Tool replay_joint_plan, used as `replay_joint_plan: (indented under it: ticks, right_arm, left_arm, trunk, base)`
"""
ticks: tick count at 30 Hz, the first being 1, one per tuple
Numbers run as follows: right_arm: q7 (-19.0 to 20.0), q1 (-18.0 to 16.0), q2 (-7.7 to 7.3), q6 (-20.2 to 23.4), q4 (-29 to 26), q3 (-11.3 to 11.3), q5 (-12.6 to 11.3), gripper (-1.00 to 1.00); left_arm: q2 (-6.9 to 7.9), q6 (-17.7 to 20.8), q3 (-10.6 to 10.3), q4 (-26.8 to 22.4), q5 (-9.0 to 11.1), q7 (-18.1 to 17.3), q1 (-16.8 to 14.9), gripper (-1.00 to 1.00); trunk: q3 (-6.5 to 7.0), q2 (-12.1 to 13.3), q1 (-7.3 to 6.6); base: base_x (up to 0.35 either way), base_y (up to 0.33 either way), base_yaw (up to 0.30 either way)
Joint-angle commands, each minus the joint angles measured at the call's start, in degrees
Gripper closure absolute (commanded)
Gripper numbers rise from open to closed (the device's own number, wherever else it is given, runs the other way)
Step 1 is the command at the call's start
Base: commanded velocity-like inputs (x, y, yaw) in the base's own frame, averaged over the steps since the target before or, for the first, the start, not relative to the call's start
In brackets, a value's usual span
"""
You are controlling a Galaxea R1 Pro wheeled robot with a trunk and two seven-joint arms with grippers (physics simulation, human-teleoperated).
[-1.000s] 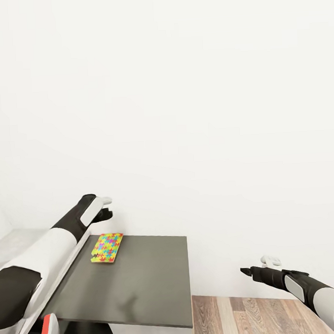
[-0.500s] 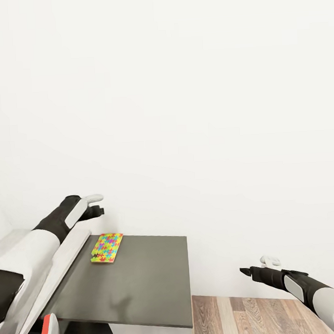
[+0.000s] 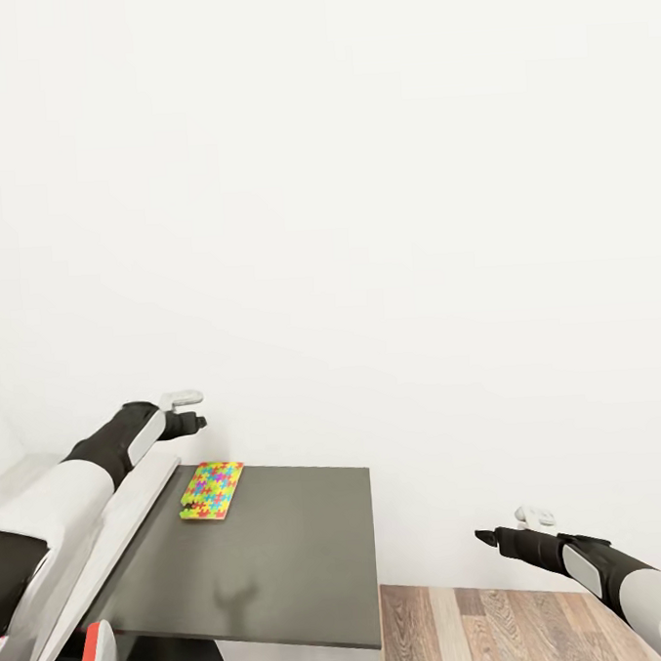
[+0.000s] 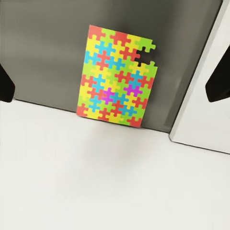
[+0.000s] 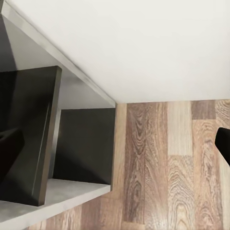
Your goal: Put all the toys in the child's room - the three board games (two on the bed and one on the table), the two jigsaw puzzles on the table, and the tennis ball on the table - inside the toy box on the table in the child's room.
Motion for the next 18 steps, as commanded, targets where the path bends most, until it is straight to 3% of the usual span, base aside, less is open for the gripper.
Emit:
replay_joint_plan:
  ticks: [1, 18]
  right_arm:
    - [0.1, 0.0, -0.04, 0.4, -0.1, 0.3, -0.6, -1.00]
    - [0.2, 0.0, -0.13, 0.7, -0.1, 0.3, -0.6, -1.00]
  left_arm:
    - [0.11, -0.2, -0.5, 0.1, 0.5, 0.1, -0.1, -1.00]
    - [0.22, -3.2, -0.6, 0.4, 0.0, -0.4, -0.1, -1.00]
  trunk:
    - [-0.14, -0.1, 0.04]
    - [-0.80, -0.1, 0.04]
  base:
    - [0.000, 0.000, 0.000]
    - [0.000, 0.000, 0.000]
